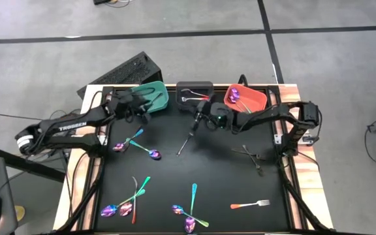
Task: Sort silverware by color (type)
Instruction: Put the black fork into the green bin
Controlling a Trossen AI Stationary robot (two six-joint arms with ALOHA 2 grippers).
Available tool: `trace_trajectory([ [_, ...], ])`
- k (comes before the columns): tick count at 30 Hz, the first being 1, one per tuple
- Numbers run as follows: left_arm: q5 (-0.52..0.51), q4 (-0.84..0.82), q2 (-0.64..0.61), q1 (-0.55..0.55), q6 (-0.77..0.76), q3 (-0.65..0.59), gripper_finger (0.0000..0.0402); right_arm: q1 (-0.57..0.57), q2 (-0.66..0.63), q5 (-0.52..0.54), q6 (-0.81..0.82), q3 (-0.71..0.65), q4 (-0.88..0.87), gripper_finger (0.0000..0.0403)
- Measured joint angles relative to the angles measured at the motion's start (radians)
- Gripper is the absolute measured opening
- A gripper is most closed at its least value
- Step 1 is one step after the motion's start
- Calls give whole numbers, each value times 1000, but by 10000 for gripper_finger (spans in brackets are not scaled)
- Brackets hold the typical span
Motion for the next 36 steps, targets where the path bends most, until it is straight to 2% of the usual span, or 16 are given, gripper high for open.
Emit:
trace_trajectory([
  [3,50,6,35,-20,-4,-13,83,0,0,-119,111,-1,-114,107],
  [5,55,16,58,-41,-5,-28,83,0,0,-155,169,-1,-190,107],
  [9,55,117,100,-78,-43,-52,83,-22,0,-158,334,-2,-348,107],
  [14,45,181,158,-128,-98,-69,83,-56,0,-189,334,-3,-468,107],
  [17,15,211,199,-159,-141,-69,83,-57,0,-190,313,-6,-484,107],
  [21,-23,231,251,-204,-177,-68,83,-42,0,-191,234,-46,-415,107],
  [30,-91,236,311,-304,-228,-69,83,-80,24,-262,358,-57,-377,126],
  [36,-93,273,303,-355,-242,-67,83,-89,152,-360,520,-59,-303,162],
])
